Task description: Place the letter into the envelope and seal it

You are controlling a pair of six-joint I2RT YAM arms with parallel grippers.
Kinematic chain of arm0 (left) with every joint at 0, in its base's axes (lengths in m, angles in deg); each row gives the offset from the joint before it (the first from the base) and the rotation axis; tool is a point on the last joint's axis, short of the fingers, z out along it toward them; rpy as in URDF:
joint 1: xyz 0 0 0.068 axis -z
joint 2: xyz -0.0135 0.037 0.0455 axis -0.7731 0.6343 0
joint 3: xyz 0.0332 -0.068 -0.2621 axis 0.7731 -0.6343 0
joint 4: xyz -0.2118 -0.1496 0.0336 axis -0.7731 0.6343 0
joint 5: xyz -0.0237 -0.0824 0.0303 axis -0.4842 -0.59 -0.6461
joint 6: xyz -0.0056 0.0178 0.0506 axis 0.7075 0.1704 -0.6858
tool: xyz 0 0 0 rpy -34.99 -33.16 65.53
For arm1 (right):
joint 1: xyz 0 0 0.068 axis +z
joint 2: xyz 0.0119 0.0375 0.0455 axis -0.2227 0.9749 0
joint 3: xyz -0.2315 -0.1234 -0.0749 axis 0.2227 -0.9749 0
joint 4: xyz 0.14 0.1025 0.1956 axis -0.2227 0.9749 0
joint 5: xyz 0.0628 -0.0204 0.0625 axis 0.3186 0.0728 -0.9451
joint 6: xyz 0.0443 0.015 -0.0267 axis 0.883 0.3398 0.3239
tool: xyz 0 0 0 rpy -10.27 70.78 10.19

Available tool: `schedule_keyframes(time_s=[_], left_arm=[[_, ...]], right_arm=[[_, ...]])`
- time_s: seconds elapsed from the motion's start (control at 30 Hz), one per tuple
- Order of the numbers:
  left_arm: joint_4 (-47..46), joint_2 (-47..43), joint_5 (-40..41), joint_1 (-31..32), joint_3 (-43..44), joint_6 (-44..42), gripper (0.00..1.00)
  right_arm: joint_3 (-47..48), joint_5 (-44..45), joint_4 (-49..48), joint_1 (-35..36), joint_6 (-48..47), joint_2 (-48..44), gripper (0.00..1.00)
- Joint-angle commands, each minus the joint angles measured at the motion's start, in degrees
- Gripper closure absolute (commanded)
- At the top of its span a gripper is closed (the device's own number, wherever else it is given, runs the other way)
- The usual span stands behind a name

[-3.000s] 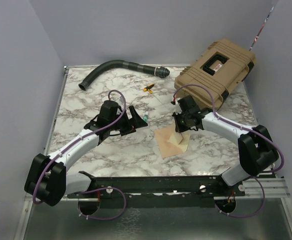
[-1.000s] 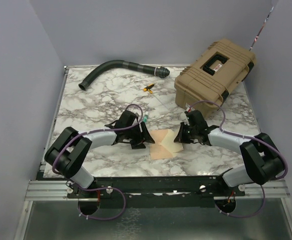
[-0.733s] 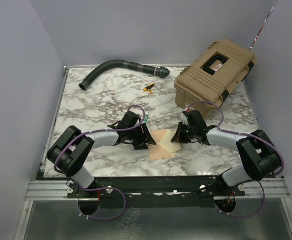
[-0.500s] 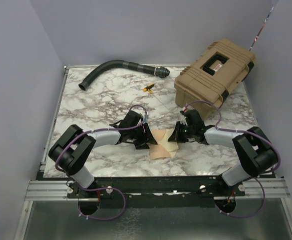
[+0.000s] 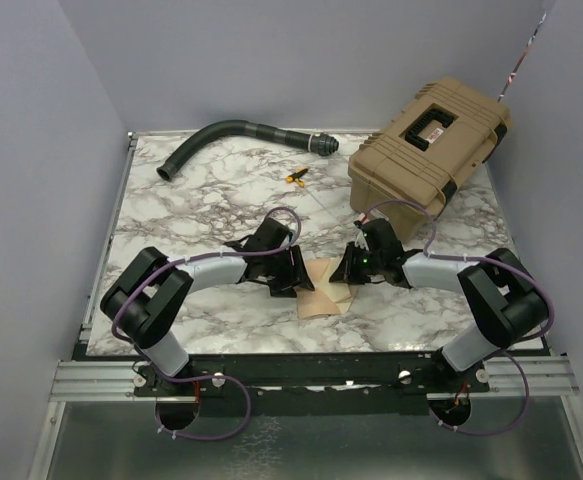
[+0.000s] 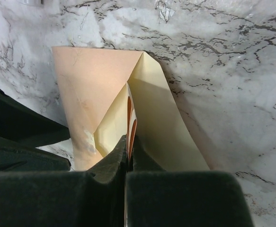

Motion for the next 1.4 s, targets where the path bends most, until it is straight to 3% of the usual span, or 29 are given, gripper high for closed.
schedule_keyframes(time_s=[0.0,0.17,0.27,0.63,0.83,1.13,1.37], left_arm=[[12.9,1.9,9.6,0.3,1.8,-7.2,0.41],[16.6,0.8,13.7,0.3,2.7,-9.6,0.24],[16.4,1.5,13.6,0.4,2.3,-9.3,0.22],[16.3,6.5,14.1,1.6,1.9,-7.9,0.54],[16.9,6.9,14.8,1.6,2.0,-7.8,0.57],[17.4,7.0,15.8,1.6,1.2,-8.6,0.61],[17.3,7.1,15.6,1.6,1.2,-9.0,0.63]], right_arm=[[0.3,1.3,4.2,0.6,-0.7,1.9,0.99],[-0.2,-0.5,2.5,0.6,0.3,2.3,0.99],[-0.2,-3.4,0.8,0.6,0.3,3.4,0.99],[-2.4,-8.7,-7.9,1.2,4.2,5.4,1.0],[-2.8,-9.1,-8.7,2.1,6.3,5.6,0.99],[0.4,1.6,9.6,2.0,6.1,-4.7,0.56],[3.4,6.0,17.8,2.0,4.7,-6.2,0.49]])
